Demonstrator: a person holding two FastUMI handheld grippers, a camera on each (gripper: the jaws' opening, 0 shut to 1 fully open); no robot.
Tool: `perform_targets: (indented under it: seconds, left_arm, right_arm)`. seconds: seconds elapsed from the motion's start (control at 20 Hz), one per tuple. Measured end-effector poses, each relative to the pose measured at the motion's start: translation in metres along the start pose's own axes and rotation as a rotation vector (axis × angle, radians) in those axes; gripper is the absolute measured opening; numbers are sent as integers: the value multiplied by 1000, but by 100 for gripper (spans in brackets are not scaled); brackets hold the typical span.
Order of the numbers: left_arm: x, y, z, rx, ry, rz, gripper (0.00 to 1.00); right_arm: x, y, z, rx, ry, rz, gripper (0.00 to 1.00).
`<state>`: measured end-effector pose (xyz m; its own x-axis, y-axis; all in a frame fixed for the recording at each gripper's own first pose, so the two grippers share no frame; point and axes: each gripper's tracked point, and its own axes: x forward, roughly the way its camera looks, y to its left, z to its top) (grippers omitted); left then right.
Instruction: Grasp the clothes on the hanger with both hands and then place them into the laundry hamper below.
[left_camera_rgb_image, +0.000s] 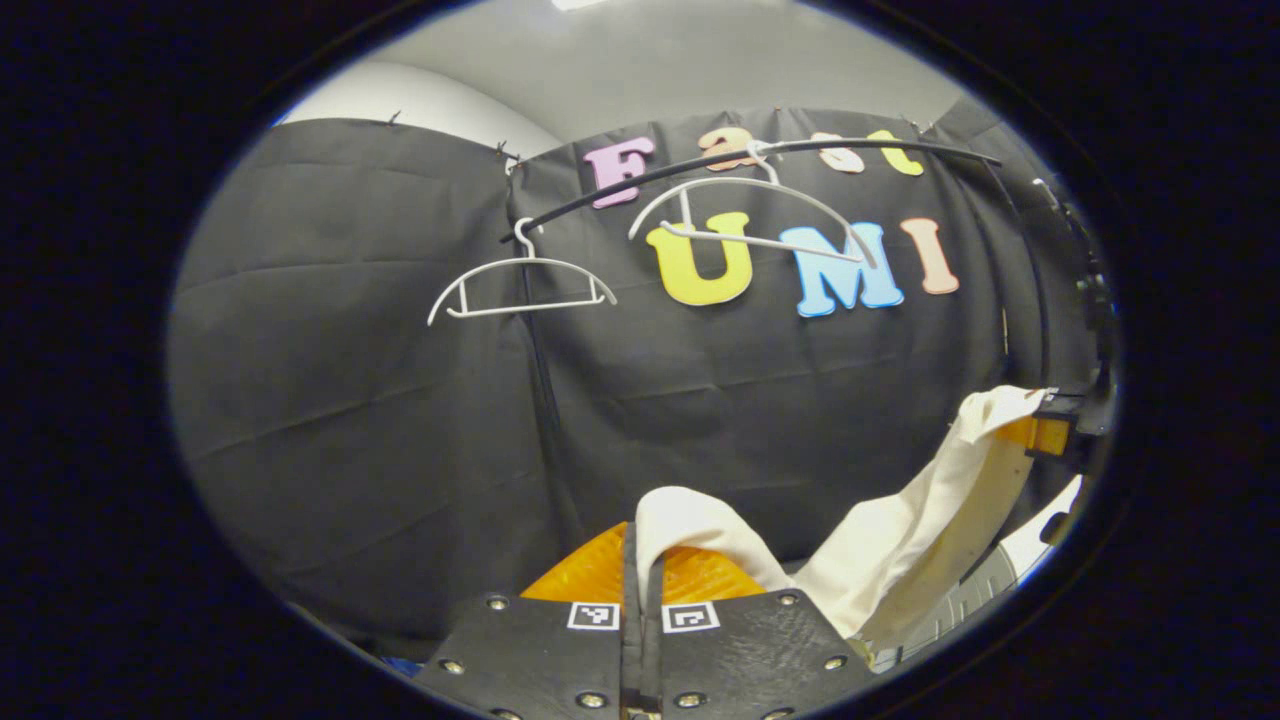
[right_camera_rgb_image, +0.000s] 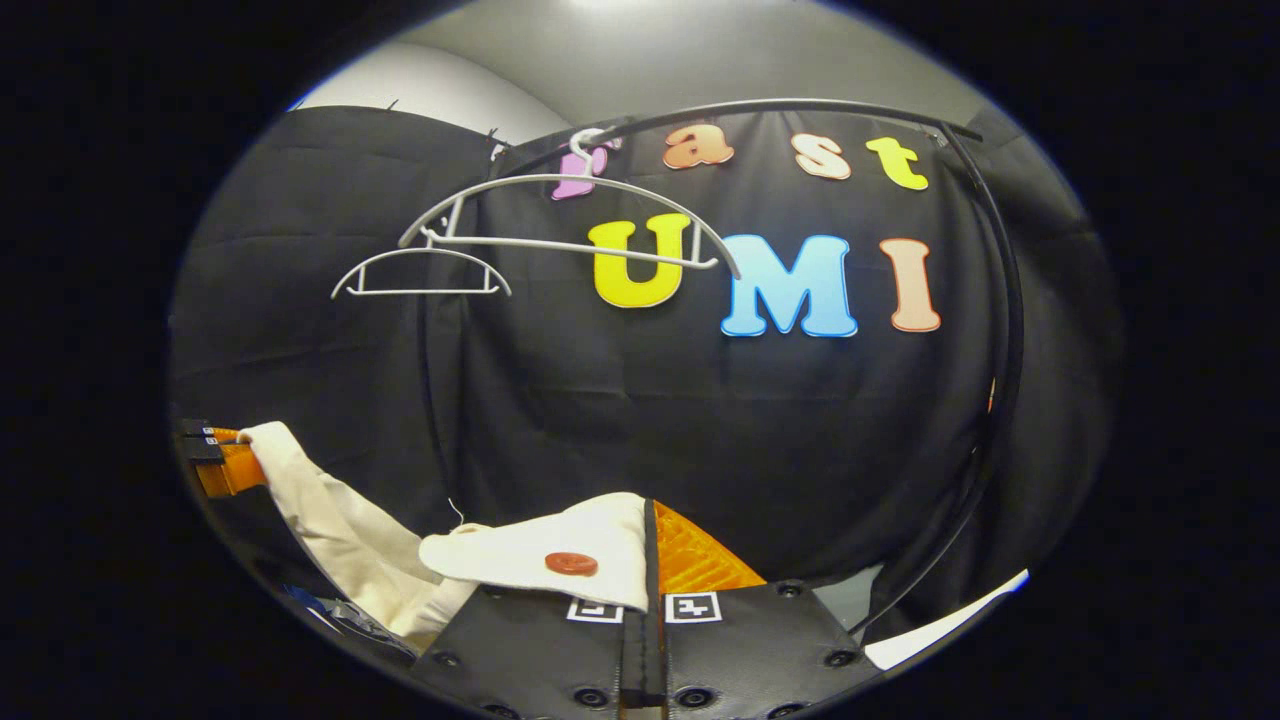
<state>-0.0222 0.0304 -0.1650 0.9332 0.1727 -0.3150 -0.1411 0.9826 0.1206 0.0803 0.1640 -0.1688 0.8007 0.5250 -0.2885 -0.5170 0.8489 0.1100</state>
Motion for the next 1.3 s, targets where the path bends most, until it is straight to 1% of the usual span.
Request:
perform_targets:
  seconds: [0.1,0.2,0.45,0.5,0.6,0.7,0.85,1.05,1.2,1.3]
  left_arm:
    - [-18,-8,4,-4,-4,-34,0]
    - [-27,-14,15,-3,-17,-68,1]
    - [-60,-27,59,-19,-101,-128,1]
    - [-62,-29,65,-26,-110,-140,1]
    - [-64,-28,68,-34,-117,-156,1]
    - [-64,-31,56,-34,-102,-164,1]
    - [-53,-42,21,-36,-54,-175,1]
    - [-25,-61,-30,-40,10,-189,1]
    - [-1,-78,-63,-51,54,-210,1]
    - [12,-92,-82,-63,82,-238,1]
  right_arm:
    - [-21,19,11,7,-7,43,5]
    - [-40,30,32,24,-39,72,5]
    - [-85,44,107,44,-176,117,4]
    - [-93,48,116,41,-192,130,4]
    - [-102,56,118,43,-195,154,4]
    - [-106,64,99,39,-158,168,4]
    - [-99,73,49,38,-52,181,5]
    - [-91,86,-19,53,88,200,5]
    - [-85,99,-63,66,158,229,5]
    - [-82,109,-87,80,190,247,5]
